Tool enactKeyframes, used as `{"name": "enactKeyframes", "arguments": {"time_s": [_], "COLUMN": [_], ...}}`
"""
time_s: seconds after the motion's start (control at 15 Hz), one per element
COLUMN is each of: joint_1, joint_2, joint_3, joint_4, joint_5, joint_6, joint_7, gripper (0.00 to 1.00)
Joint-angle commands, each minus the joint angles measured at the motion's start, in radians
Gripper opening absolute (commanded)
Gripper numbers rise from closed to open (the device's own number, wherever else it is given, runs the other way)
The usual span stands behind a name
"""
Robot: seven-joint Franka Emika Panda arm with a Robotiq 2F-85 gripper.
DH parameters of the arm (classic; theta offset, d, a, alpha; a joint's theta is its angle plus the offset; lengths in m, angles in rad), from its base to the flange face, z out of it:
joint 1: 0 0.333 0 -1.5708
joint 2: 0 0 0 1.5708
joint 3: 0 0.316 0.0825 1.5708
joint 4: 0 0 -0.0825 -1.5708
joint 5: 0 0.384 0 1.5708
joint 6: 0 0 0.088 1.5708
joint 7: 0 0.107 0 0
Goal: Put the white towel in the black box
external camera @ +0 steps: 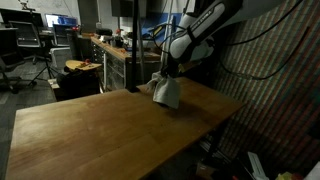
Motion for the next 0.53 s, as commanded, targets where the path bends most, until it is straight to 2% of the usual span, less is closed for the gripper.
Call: {"name": "enactKeyframes", "arguments": {"time_s": [0.0, 0.47], "joint_1": [-0.033, -0.069], "joint_2": [0.089, 0.167], "joint_3": [-0.014, -0.015], "joint_4": [0.092, 0.166], "joint_5": [0.011, 0.012], "joint_6": [0.028, 0.003], "joint_7": [-0.047, -0.039], "gripper": [0.07, 0.07]}}
